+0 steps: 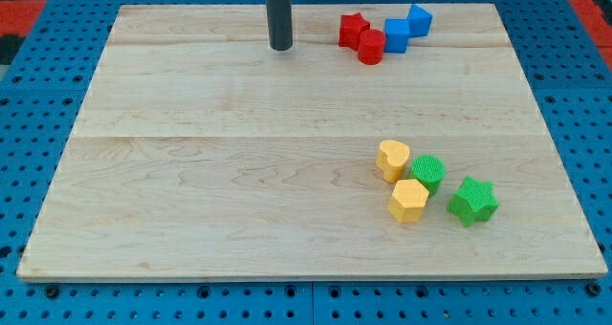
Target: Move the arm to the top right of the board
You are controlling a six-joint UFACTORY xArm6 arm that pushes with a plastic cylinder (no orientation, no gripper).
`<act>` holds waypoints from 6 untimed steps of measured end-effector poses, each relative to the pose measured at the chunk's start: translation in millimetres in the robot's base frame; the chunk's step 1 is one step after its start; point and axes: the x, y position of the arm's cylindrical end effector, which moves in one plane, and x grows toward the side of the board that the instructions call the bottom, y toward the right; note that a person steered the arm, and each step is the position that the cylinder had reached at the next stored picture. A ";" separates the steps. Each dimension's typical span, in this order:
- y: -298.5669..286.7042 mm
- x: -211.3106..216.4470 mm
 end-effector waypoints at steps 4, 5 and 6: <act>260.7 38.2; 274.0 -51.0; 240.4 -82.7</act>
